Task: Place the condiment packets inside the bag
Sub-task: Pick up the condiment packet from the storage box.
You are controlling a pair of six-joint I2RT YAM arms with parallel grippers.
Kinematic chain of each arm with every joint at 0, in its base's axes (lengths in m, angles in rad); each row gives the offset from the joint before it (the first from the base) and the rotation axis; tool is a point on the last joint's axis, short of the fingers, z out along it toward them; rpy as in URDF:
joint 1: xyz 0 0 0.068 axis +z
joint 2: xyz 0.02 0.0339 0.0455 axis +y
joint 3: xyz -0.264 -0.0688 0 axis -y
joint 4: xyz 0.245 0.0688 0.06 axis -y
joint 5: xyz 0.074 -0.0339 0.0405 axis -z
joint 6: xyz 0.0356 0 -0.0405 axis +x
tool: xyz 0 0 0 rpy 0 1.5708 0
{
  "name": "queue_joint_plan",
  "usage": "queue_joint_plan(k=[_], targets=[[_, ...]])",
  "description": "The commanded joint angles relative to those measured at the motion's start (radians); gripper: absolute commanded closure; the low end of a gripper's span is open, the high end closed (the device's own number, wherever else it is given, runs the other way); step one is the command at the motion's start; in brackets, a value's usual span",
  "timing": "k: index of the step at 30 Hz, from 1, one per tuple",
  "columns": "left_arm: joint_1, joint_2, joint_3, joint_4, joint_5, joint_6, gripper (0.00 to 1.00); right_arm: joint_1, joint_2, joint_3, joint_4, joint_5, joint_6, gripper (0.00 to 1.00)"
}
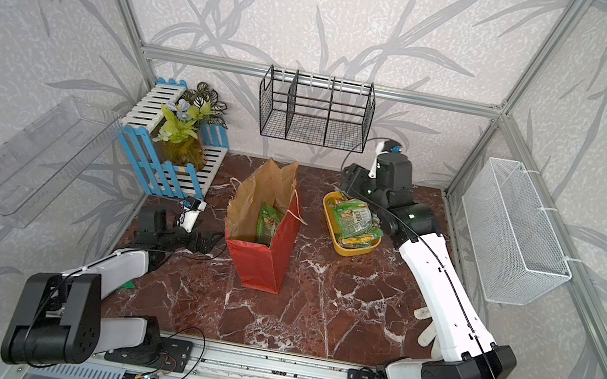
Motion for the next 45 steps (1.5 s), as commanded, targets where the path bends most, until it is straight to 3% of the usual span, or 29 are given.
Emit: queue_joint_plan(k=[1,7,13,25,30,41,45], targets=[[-0.002,0.004,0.0,0.01,-0.01,0.022,0.0,-0.072,-0.007,-0.117,0.002,-0.005,0.049,0.3],[-0.002,0.006,0.001,0.009,-0.015,0.023,0.0,-0.151,0.051,-0.224,0.055,0.02,0.051,0.29],[-0.002,0.008,0.001,0.007,-0.02,0.028,0.0,-0.182,0.176,-0.216,0.054,0.098,0.023,0.29],[-0.002,0.012,0.005,0.006,-0.02,0.025,0.0,-0.255,0.388,-0.13,0.049,0.107,0.005,0.36],[-0.001,0.015,0.006,0.006,-0.021,0.025,0.0,-0.26,0.452,-0.09,0.058,0.096,-0.006,0.47],[0.0,0.029,0.012,0.003,-0.022,0.026,0.0,-0.265,0.437,-0.08,0.09,0.089,-0.029,0.97],[0.0,0.028,0.013,0.002,-0.022,0.025,0.0,-0.265,0.379,-0.111,0.129,0.041,-0.032,1.0]])
